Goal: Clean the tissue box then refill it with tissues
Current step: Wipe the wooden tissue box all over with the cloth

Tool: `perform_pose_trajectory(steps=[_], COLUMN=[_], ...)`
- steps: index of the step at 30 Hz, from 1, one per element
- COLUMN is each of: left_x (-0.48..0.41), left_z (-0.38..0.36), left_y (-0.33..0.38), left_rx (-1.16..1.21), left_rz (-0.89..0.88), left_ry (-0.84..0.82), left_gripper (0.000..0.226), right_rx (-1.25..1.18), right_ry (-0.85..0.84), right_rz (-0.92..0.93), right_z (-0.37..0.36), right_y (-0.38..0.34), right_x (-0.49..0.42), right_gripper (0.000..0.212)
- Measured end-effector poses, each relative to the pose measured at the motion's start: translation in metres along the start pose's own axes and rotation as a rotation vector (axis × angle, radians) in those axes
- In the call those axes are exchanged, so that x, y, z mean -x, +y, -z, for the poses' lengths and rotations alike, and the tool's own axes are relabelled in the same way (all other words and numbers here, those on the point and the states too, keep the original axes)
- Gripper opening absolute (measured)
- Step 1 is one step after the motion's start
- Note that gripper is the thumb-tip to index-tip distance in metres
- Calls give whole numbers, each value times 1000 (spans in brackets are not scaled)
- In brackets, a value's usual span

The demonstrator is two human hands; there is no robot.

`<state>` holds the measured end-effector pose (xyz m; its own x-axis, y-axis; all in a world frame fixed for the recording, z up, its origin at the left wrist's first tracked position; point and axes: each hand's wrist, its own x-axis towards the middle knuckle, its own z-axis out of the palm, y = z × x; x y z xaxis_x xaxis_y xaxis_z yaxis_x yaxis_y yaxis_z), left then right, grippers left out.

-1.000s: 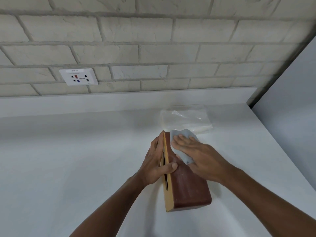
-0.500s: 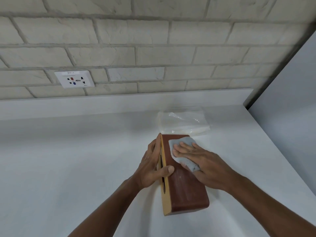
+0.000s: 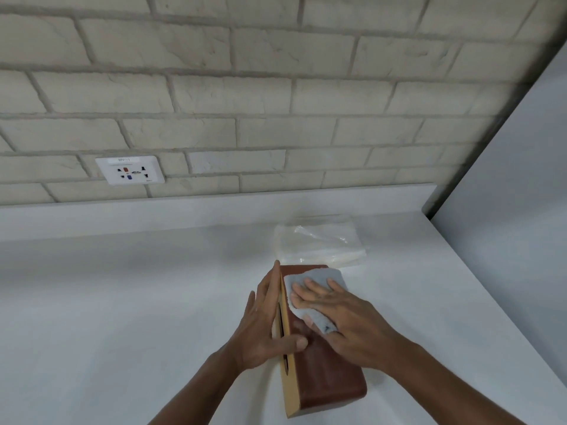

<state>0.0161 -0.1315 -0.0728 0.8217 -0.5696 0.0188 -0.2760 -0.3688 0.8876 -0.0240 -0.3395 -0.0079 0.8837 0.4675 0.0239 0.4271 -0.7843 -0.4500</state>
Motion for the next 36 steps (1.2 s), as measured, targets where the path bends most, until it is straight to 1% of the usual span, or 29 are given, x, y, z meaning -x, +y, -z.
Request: perform_pose_trajectory(steps=[2,6,8,12,15,17,19,21,23,26,30,34,36], left_x=[4,3,1,0,1,1,2,2,2,1,2,1,2], left_z=[2,1,0,0,4,6,7,7,8,9,9,9,10], left_y=[1,-5,-5,-4,-4,-4,-5,-4,-3,-4,-4,-6,-6], left_rx=[1,30,58,80,37,26,28,25,13,-10,-31,-29,-40], left_rz=[-9,4,-1,-14,-6,13,29,48,49,40,38,42,46], left_ry=[-53,-59,-57,-51,-63,-78,-88,-111,-125,-113,-115,-111,-109], left_gripper=[131,148,147,136,124,126,131,135,137,136,129,134,134], right_rx=[11,31,51,60,39,43,23,16,20,29,1,23,25], right_ry=[0,-15,-19,-19,-82,-86,-28,-8,-28,-68,46,-4,-10], right_rz=[-2,-10,-11,8,50,51,7,-23,29,72,11,79,64], right_z=[2,-1,-2,-3,0,3,5,0,-10,-4,-3,-14,-4], right_y=[0,-5,-7,-12,-6,3,4,-8,-17,-5,-4,-13,-3], right_x=[1,-1,0,2,15,22,21,13,11,27,28,32,39], right_gripper=[44,53,56,57,63,65,59,63,67,63,57,59,53])
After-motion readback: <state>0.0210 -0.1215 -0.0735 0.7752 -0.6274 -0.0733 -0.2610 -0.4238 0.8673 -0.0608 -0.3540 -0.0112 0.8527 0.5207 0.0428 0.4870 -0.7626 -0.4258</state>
